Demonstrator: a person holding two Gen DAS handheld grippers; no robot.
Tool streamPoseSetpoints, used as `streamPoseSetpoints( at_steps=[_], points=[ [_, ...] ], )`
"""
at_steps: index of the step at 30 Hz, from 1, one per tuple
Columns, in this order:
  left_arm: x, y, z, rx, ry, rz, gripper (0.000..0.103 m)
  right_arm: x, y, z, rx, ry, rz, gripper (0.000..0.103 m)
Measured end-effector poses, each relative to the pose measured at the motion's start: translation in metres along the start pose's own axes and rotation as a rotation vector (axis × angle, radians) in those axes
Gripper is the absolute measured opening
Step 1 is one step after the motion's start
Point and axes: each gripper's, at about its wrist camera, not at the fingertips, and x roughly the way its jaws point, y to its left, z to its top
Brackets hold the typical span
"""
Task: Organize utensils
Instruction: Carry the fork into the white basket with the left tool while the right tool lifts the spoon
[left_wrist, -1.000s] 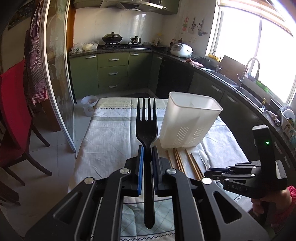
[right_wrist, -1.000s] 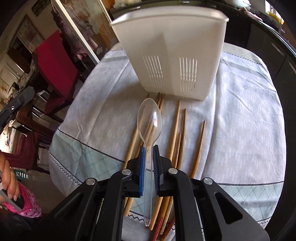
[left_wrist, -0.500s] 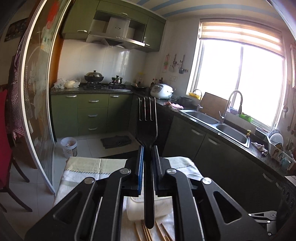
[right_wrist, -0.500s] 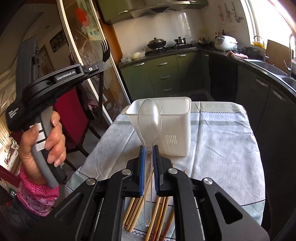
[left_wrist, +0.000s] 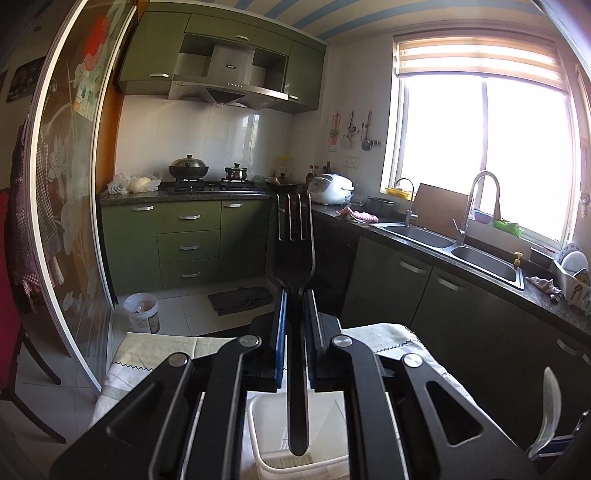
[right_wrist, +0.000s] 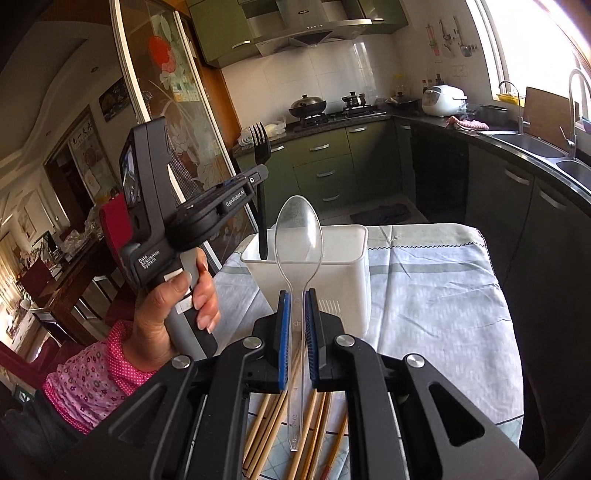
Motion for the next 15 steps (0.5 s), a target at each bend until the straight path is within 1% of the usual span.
streamPoseSetpoints(
  at_steps=[4, 6, 9, 11, 13, 15],
  points=[
    [0.009, -0.001, -0.013, 0.006, 0.032, 0.001, 0.009, -0.002, 0.005, 0.007, -0.010, -0.033, -0.008, 0.009],
    [0.008, 0.000, -0.020, 0.008, 0.041, 0.006, 0.009, -0.003, 0.007, 0.013, -0.015, -0.061, -0.019, 0.009],
    [0.009, 0.002, -0.028, 0.007, 0.077, 0.004, 0.010, 0.000, 0.007, 0.026, -0.018, -0.111, -0.038, 0.009],
    [0.009, 0.004, -0.032, 0.000, 0.093, -0.002, 0.020, 0.003, 0.008, 0.036, -0.018, -0.143, -0.053, 0.009],
    [0.007, 0.007, -0.034, -0.006, 0.103, -0.006, 0.025, 0.006, 0.008, 0.045, -0.013, -0.177, -0.059, 0.009],
    [0.003, 0.009, -0.034, -0.011, 0.108, -0.009, 0.026, 0.009, 0.010, 0.055, -0.012, -0.221, -0.073, 0.009]
  ],
)
